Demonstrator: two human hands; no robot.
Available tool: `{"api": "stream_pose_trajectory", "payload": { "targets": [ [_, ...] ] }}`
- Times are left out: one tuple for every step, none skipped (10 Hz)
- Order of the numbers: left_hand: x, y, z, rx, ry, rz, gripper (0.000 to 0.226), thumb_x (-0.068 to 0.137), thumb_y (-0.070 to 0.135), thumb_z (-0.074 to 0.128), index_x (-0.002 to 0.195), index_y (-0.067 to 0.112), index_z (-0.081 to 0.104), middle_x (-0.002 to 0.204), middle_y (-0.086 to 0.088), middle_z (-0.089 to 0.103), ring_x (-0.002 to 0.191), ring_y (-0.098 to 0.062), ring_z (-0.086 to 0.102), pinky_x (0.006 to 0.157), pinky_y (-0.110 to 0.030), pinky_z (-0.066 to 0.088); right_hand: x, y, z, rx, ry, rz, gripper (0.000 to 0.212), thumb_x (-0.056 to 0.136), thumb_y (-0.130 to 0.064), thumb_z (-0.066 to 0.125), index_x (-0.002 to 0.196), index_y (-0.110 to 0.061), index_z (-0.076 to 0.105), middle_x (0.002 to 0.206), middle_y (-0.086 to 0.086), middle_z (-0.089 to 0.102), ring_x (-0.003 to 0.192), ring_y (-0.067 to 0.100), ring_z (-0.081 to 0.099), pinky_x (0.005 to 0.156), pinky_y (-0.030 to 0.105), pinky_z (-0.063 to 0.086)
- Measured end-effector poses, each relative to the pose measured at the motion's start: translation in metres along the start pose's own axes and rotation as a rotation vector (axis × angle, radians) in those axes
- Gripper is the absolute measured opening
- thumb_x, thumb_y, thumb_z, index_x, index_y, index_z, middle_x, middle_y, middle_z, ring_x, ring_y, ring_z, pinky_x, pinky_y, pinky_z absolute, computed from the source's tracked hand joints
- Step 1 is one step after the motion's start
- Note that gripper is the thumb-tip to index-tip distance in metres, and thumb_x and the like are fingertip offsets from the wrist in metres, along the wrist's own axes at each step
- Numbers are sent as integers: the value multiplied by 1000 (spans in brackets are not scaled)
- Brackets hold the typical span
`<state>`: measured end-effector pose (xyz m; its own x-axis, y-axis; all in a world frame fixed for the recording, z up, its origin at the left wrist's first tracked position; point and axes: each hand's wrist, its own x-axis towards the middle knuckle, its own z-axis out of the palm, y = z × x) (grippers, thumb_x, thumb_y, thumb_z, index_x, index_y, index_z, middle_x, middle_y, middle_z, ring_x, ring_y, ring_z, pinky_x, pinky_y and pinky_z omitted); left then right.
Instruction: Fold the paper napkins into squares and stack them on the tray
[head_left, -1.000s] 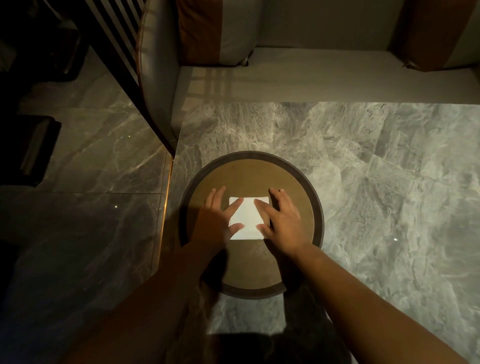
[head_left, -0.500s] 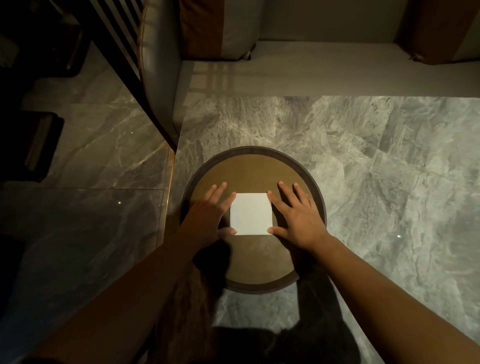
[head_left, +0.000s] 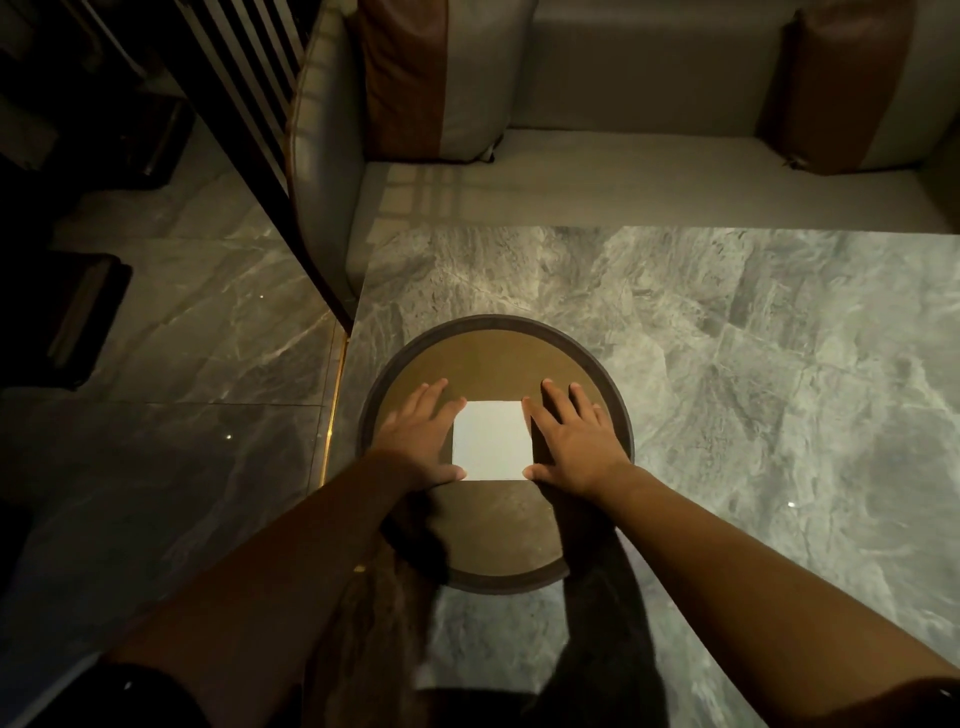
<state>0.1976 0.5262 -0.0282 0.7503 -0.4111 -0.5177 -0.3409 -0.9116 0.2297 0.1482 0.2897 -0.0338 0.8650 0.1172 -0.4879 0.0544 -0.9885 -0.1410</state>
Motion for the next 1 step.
{"api": "stream_pose_trajectory", "payload": {
  "targets": [
    [-3,9,-10,-202,27,-25,100,75,47,80,154,29,22,167,2,5,153,-27,6,122,-52,17,-2,-5,-8,102,10,38,91,87,-56,66,158,-28,16,168,3,7,154,36,5,121,59,15]
  ]
}}
